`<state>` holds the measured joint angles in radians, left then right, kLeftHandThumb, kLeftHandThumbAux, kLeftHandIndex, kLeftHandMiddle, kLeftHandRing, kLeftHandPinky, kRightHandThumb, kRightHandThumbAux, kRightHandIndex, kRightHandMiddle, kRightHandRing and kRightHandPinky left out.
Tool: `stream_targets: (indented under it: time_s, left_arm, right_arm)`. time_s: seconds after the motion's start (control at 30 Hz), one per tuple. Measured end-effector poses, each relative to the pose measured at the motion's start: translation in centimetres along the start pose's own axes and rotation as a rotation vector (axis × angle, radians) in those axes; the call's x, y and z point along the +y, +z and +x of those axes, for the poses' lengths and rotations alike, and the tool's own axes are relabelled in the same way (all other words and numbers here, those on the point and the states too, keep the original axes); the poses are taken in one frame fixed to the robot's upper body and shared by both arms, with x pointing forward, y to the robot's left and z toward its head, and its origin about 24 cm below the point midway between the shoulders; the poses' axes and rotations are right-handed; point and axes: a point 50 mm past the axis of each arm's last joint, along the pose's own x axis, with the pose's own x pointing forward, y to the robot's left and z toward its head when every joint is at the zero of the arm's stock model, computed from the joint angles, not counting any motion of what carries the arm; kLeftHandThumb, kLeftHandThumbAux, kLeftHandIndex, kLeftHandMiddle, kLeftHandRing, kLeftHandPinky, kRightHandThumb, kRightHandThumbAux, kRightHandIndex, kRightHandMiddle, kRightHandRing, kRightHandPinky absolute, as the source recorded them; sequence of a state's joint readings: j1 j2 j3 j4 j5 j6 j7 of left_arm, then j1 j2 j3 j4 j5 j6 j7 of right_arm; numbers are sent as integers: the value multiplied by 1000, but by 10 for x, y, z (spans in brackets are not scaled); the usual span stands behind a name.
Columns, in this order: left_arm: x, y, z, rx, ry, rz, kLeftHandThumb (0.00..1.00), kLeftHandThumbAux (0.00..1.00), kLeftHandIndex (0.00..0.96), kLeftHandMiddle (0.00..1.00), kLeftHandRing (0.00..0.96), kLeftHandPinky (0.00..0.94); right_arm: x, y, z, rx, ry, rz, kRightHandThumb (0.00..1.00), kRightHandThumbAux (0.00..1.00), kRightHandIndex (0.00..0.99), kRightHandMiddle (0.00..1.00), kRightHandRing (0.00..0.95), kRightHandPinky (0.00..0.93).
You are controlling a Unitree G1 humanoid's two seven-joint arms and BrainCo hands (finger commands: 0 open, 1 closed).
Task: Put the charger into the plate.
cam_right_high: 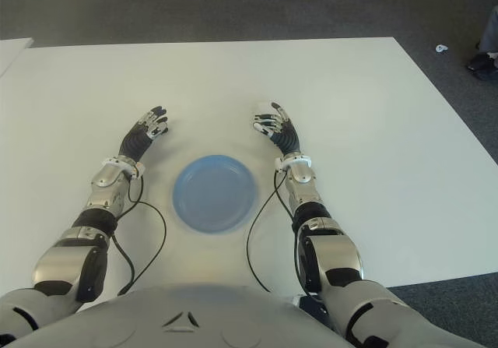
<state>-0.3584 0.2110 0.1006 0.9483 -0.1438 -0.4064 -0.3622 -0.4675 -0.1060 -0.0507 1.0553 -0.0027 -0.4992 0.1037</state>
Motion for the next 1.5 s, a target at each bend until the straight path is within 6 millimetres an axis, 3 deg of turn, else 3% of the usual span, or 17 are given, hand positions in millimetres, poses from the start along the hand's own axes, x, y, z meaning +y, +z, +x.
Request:
stream_targets:
  time_s: [0.53,0.87,1.07,1.17,1.33,1.5]
  left_arm:
    - [-15,2,7,-31,0,-28,137,584,0,18,22,69]
    - [-21,5,9,-54,-9,-35,130,598,0,28,26,74]
    - [-23,3,9,-45,-11,-43,134,595,0,28,26,74]
    - [-24,1,8,-33,-9,-49,138,595,0,26,24,74]
    - [-26,1,9,-27,-4,-56,146,604,0,23,22,74]
    - [-28,1,10,-27,-6,-64,149,610,1,32,30,85]
  right_arm:
    - [-14,10,-5,4,120,-145,24,644,90,363,360,275]
    - [-15,29,-15,60,169,-258,0,623,98,369,386,329]
    - [-16,36,-30,125,179,-325,0,618,103,372,399,307]
    - [-16,39,-38,153,177,-357,0,650,112,390,398,261]
    - [-15,52,-44,148,167,-372,3,726,124,411,398,278]
    - [-18,72,-44,62,133,-378,103,798,137,427,410,306]
